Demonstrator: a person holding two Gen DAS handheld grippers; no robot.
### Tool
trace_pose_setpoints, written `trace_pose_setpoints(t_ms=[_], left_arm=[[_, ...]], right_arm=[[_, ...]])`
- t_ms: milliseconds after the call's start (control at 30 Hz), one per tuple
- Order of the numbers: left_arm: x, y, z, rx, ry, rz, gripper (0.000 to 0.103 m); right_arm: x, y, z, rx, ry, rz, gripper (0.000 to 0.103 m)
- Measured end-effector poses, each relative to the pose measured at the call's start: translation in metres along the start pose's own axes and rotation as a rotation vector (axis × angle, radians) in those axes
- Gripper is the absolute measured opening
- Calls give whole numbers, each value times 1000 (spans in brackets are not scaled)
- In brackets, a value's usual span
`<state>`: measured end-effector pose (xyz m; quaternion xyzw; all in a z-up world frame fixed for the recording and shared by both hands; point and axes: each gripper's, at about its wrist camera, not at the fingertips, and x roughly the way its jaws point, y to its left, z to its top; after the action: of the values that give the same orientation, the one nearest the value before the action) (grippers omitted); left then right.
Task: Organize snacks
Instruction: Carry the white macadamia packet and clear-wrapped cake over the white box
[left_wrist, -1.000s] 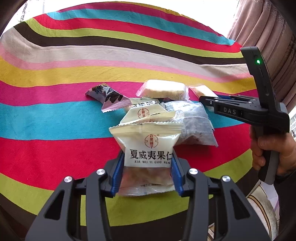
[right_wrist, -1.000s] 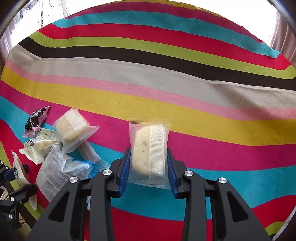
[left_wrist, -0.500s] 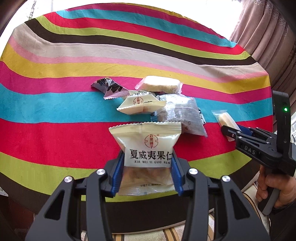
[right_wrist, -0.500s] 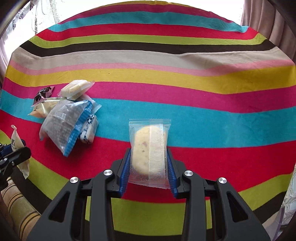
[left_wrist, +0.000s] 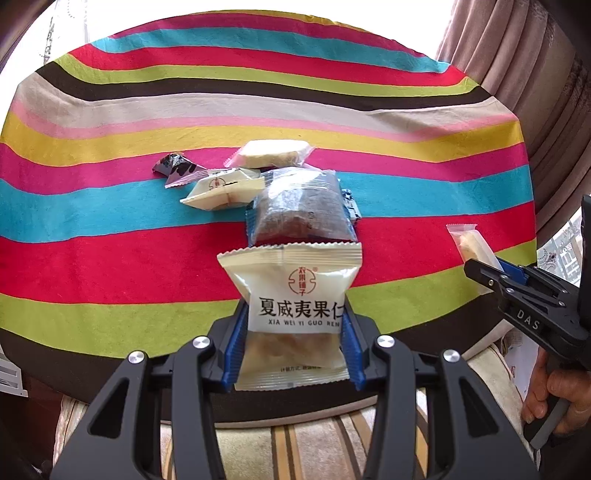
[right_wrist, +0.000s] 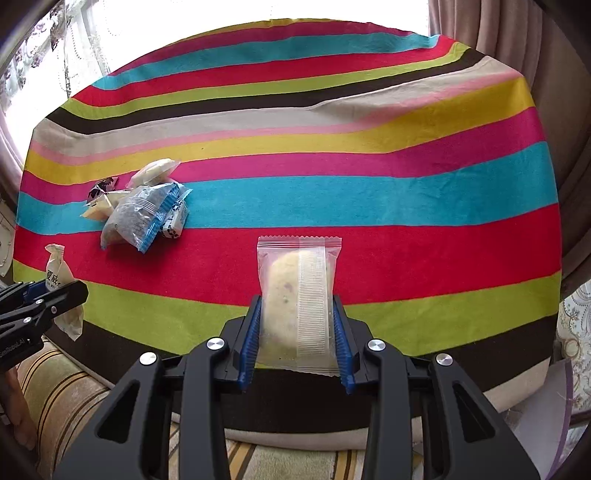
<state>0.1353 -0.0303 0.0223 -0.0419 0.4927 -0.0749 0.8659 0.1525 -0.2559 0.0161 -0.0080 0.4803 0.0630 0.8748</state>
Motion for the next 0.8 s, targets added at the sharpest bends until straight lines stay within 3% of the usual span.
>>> trace_pose_setpoints(t_ms=[367,800], left_arm=[[-3,-57,-7,102,7,-5,45],[0,-146,-18,279,20,-73,45]], right_arm=[[-30,-52,-37,90,-9,-26,35],[-53,-126,-95,219,2,-111,35]])
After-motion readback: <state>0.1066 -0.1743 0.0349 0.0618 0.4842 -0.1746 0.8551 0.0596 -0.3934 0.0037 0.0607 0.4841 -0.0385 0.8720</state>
